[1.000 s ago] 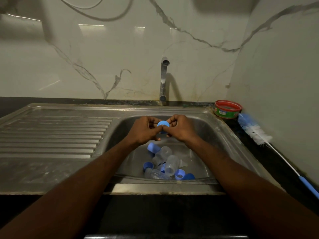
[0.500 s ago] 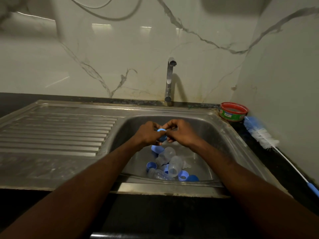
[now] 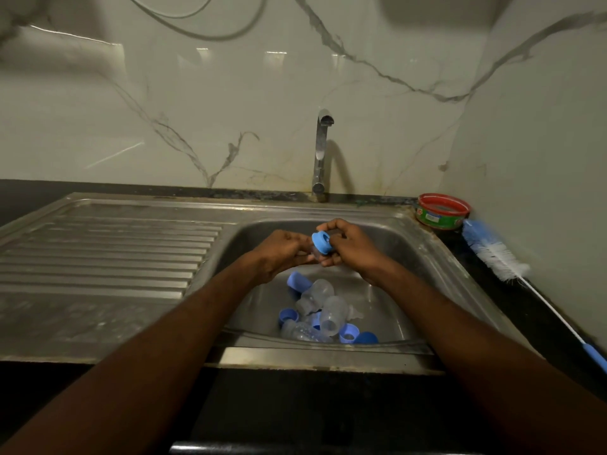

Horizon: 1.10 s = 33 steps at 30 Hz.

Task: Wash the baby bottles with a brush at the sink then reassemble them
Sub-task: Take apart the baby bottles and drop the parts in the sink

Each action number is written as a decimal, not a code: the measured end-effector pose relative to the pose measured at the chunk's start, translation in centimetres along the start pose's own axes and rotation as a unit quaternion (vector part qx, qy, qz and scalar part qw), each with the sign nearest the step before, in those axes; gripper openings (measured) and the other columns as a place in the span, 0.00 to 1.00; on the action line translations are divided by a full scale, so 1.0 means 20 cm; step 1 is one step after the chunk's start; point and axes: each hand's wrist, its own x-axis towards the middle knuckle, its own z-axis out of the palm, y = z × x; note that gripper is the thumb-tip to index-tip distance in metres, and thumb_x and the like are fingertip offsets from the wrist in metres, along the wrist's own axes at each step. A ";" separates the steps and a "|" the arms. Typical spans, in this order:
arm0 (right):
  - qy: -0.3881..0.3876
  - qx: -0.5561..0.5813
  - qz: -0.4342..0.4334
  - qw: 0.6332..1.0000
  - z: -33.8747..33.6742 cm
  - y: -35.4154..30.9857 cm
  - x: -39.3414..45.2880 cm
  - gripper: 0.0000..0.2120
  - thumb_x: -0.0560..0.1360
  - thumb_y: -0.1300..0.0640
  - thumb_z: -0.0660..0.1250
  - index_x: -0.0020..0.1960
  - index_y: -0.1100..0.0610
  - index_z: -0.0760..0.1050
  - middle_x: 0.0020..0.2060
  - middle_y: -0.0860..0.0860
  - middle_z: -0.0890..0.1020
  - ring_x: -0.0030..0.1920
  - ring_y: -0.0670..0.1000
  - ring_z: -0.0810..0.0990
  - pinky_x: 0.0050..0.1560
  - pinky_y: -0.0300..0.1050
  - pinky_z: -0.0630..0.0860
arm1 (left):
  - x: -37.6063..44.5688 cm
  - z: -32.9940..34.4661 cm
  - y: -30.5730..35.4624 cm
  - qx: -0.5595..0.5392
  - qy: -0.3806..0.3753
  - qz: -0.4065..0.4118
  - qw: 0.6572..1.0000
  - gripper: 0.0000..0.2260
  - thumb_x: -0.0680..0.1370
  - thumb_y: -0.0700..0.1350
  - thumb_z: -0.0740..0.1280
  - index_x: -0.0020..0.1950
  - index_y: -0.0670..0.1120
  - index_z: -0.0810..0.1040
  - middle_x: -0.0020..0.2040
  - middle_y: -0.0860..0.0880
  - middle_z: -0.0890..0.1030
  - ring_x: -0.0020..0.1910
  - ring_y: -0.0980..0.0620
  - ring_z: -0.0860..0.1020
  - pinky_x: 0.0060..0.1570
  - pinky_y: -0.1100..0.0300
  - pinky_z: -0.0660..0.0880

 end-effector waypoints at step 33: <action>0.034 -0.274 -0.089 0.957 -0.07 0.06 0.02 0.04 0.78 0.56 0.72 0.49 0.56 0.85 0.36 0.47 0.86 0.33 0.39 0.82 0.36 0.30 0.73 | -0.01 -0.03 -0.02 0.278 0.125 0.197 0.932 0.16 0.74 0.40 0.77 0.61 0.45 0.81 0.41 0.50 0.86 0.41 0.60 0.85 0.48 0.61 0.83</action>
